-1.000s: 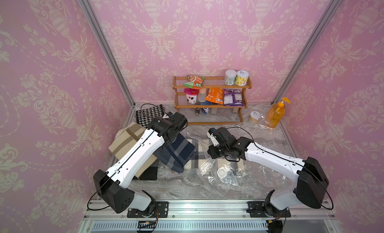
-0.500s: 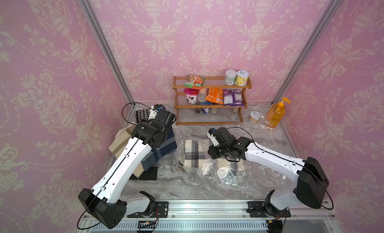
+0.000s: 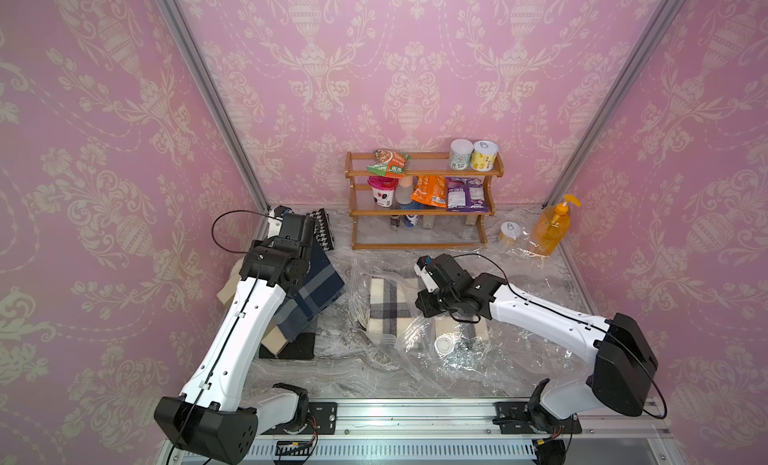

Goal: Take the scarf out of the vacuum bag
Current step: Place the scarf at the center of the board.

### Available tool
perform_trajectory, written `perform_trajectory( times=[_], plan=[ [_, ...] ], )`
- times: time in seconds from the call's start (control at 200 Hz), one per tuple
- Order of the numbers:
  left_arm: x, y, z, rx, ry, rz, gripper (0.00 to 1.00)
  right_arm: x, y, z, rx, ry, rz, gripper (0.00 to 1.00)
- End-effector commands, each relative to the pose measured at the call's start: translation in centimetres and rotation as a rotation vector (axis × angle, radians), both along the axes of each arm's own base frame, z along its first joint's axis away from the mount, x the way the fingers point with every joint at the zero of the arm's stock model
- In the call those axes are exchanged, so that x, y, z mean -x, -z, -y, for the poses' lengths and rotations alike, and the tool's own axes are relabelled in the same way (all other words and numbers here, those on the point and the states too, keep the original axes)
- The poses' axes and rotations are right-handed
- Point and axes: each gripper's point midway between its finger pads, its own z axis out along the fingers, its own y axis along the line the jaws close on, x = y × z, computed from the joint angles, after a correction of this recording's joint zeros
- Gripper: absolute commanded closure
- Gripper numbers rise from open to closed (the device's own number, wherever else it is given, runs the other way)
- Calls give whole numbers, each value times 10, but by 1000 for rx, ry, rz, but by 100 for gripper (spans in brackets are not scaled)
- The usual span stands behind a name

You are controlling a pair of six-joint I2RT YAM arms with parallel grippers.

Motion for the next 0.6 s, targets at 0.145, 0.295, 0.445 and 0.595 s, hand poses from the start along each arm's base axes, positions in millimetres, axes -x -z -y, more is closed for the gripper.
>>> perform_trajectory(
  times=[0.145, 0.295, 0.445, 0.595],
  plan=[
    [-23, 28, -27, 157, -106, 41, 100, 2, -5, -4, -1, -33, 3, 82],
    [-23, 55, -51, 240, -206, 9, 100, 0, -2, -10, -18, -36, -8, 82],
    [-29, 78, -62, 347, -259, -15, 100, -1, -1, -16, -36, -40, -16, 83],
    [-33, 94, -75, 414, -303, -33, 100, -4, -4, -20, -43, -45, -15, 82]
  ],
)
